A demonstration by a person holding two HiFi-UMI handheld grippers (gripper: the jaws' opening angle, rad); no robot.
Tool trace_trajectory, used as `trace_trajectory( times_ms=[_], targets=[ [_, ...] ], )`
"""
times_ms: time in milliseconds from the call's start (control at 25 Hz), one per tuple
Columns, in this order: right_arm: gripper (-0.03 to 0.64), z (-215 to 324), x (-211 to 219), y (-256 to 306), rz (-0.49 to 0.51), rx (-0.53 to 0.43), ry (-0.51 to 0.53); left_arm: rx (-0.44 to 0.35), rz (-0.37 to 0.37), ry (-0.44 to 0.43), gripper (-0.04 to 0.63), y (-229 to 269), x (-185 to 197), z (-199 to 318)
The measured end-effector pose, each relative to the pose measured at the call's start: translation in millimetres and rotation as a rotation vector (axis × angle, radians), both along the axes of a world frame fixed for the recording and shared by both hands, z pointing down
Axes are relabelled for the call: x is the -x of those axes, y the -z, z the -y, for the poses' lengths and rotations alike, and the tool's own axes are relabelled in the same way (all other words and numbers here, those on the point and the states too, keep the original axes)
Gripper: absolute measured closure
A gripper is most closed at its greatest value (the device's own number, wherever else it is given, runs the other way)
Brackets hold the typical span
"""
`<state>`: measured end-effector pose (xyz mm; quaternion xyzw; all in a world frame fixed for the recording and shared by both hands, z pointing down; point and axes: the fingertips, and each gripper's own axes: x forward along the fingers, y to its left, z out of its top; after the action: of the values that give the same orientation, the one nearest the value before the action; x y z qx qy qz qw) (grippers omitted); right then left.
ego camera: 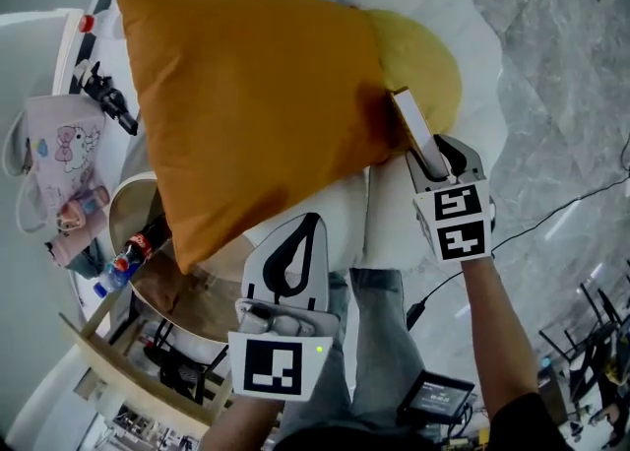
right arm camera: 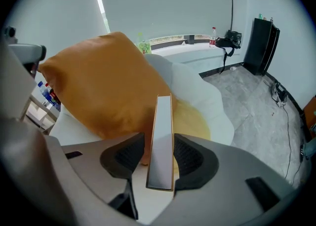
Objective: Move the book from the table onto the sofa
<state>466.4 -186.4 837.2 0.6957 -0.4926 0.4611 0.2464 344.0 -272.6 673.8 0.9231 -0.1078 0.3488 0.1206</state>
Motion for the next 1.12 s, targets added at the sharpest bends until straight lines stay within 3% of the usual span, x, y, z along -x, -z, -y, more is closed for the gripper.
trace_trajectory(
  times_ms=[120,360,720,1120],
  targets=[
    [0.423,-1.6,1.3,5.8,-0.010,-0.010,0.004,0.091,0.043,-0.014,0.585,-27.3,-22.6,-23.2],
    [0.428,-4.5,4.8,16.4,-0.014,-0.034,0.008,0.067,0.055,-0.026,0.586,-55.5,-61.2,-34.7],
    [0.431,-18.7,8.7,58.5,-0.062,-0.061,-0.005,0.012,0.029,0.008,0.585,-22.3,-49.8,-13.1],
    [0.470,-43.4,28.8,131.8,-0.140,-0.093,-0.014,-0.034,-0.014,-0.016,0.586,39.7,-19.0,-26.7]
  ],
)
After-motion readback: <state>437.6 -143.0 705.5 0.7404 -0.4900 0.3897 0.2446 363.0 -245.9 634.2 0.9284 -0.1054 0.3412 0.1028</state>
